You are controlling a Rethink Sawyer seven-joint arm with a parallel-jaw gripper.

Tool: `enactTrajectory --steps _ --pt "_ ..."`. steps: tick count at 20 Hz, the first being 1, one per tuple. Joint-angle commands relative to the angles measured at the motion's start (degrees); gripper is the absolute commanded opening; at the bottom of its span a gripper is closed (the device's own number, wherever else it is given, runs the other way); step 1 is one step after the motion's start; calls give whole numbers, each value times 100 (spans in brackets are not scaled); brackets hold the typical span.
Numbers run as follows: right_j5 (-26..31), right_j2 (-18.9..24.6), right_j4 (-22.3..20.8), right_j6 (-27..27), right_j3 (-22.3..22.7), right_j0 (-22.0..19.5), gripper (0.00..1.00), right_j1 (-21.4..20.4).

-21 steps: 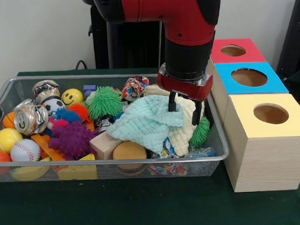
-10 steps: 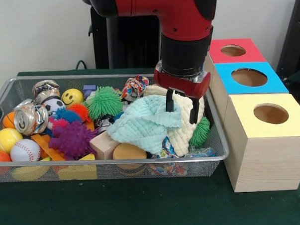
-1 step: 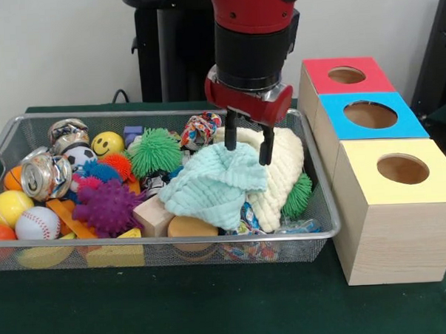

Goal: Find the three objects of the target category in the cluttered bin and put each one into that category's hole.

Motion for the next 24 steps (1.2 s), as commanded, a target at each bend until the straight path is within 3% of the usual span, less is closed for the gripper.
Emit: enactTrajectory --steps 1,13,24 --pt "611 201 74 -464 -217 -104 100 -59" --pt "150 -52 78 473 -388 473 100 246" --pt "184 -174 261 483 -579 521 100 398"
